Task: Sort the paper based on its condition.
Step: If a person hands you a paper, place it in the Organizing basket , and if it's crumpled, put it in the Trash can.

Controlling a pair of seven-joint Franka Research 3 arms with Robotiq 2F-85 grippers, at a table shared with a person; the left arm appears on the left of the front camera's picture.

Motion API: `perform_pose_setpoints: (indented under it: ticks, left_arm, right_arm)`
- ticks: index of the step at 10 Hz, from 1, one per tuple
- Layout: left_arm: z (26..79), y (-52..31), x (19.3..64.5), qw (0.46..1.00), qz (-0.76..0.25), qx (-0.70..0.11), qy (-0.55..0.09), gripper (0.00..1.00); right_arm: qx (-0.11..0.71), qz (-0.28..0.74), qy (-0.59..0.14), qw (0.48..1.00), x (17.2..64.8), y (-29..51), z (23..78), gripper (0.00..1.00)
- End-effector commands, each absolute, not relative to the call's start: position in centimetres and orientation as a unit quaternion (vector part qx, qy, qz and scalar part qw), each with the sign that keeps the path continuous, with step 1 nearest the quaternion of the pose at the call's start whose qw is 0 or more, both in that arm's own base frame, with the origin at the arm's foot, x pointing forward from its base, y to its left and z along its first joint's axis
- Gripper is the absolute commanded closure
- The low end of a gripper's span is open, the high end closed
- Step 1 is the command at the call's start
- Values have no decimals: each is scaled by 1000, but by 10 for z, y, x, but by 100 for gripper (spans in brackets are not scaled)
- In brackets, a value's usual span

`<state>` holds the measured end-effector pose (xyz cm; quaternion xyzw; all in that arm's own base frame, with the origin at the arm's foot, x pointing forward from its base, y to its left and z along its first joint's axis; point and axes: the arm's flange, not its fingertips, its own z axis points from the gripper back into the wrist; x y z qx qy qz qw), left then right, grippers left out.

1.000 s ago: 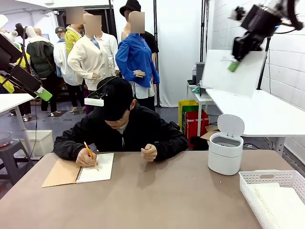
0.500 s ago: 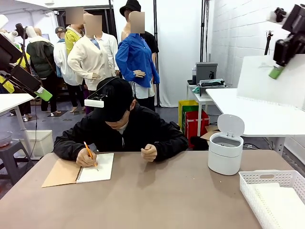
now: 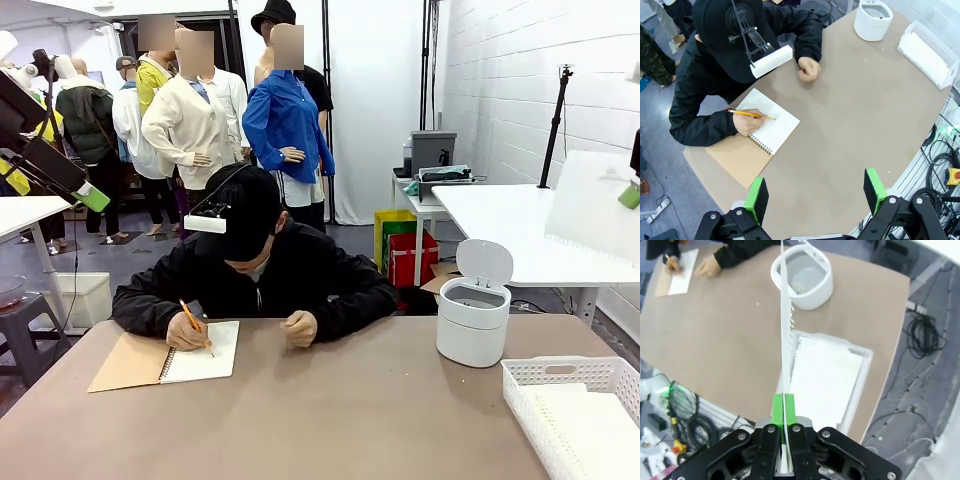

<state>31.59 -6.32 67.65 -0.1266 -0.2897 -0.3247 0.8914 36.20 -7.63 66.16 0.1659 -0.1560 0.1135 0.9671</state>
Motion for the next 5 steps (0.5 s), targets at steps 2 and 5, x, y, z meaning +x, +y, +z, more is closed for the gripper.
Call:
perform_pose_setpoints:
  ticks: [2,5]
  left_arm:
    - [677,-63,316,891,-324,-126,-292,0]
    - [677,-63,316,891,-324,-126,-292,0]
  right_arm:
    - [149,57,-190,969,346,-67,612,100]
    - [162,23,-192,968,329,-60,575,100]
